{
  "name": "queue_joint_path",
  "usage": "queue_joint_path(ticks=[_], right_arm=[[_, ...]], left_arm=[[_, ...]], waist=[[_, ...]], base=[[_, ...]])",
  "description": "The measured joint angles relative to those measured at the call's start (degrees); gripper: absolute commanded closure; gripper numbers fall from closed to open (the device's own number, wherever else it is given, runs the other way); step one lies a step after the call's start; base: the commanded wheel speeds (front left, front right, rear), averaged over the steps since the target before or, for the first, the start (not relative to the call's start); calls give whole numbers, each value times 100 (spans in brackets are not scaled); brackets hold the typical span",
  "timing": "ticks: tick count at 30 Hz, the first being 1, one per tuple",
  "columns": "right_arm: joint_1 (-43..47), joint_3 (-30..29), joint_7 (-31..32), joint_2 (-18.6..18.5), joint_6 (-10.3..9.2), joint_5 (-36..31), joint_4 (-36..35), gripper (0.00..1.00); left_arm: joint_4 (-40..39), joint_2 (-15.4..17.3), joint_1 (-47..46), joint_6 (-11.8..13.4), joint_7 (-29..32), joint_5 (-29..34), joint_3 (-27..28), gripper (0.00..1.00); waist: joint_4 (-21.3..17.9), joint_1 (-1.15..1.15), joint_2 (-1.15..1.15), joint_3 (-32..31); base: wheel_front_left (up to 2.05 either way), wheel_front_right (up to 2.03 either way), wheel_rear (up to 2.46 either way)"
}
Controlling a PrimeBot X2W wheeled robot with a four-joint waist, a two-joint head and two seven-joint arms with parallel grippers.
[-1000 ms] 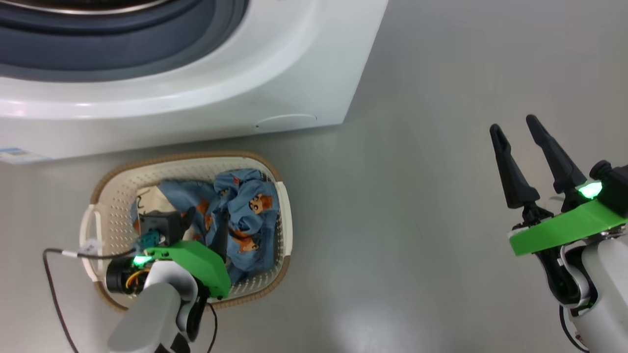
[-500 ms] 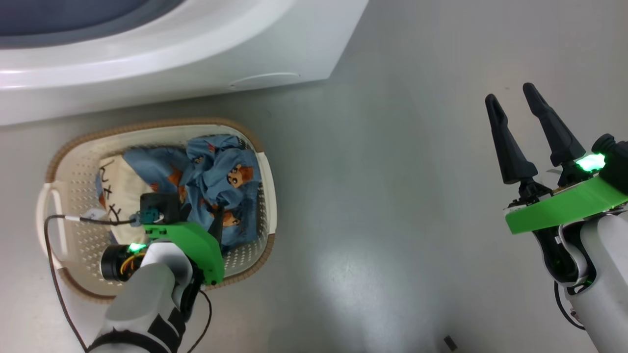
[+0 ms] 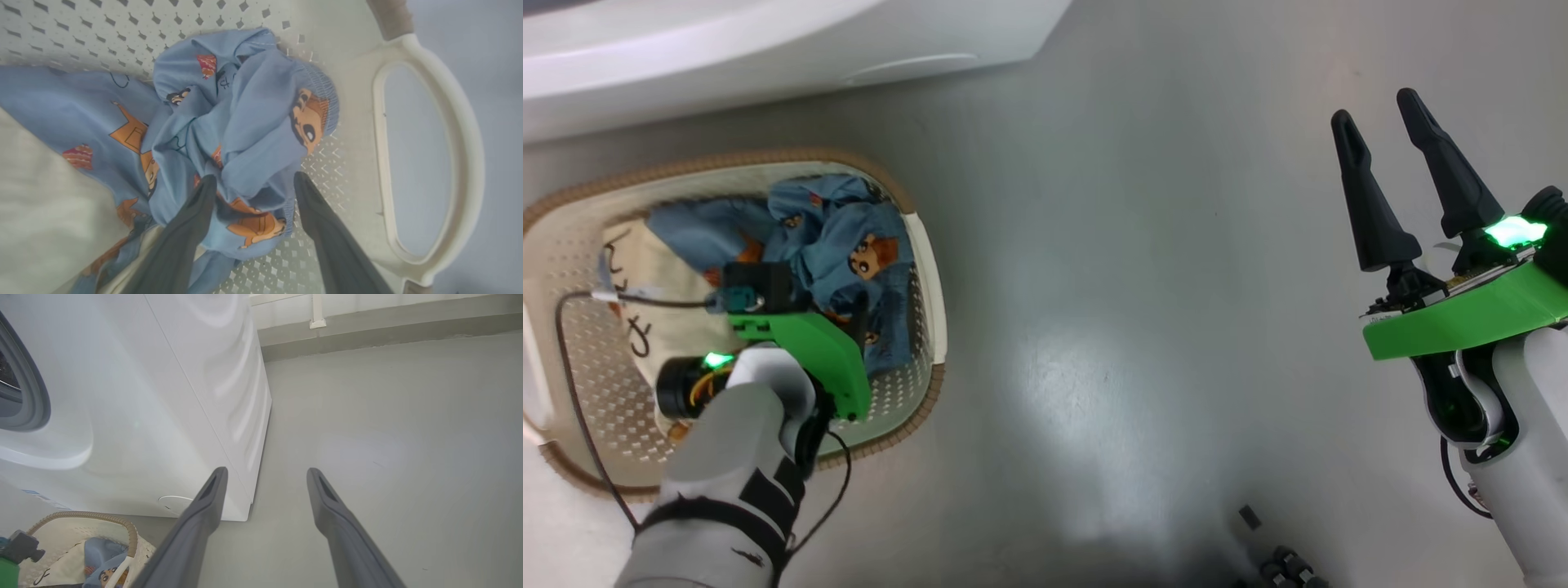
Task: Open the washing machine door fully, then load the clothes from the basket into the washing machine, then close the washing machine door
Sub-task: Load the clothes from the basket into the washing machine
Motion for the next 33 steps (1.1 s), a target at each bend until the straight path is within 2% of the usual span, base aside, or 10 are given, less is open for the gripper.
queue_joint_path(ticks=[8, 18, 25, 26, 27, 28, 33], right_arm=[[-194, -10, 0, 26, 0, -1, -115, 0], [-300, -68, 0, 126, 0, -1, -209, 0], [-321, -130, 0, 125, 1, -1, -237, 0], [-321, -137, 0, 125, 0, -1, -237, 0], [-321, -138, 0, 125, 0, -1, -235, 0], [-321, -140, 0, 125, 0, -1, -235, 0], [-322, -134, 0, 127, 0, -2, -235, 0]], left_arm=[[48, 157, -342, 63, 303, -14, -3, 0], [67, 304, -625, 407, 711, -12, -68, 0], [68, 342, -641, 414, 788, -16, -107, 0], [68, 341, -641, 414, 750, -16, -107, 15], [68, 341, -641, 413, 733, -16, -109, 63], [70, 337, -641, 412, 689, -19, -109, 100], [73, 334, -637, 412, 539, -79, -79, 100]], waist=[[-138, 0, 0, 404], [-277, 0, 0, 822], [-333, 0, 0, 961], [-333, 0, 0, 967], [-330, 0, 0, 964], [-327, -1, 0, 954], [-314, 0, 0, 868]], base=[[0, 0, 0], [0, 0, 0], [0, 0, 0], [0, 0, 0], [0, 0, 0], [0, 0, 0], [0, 0, 0]])
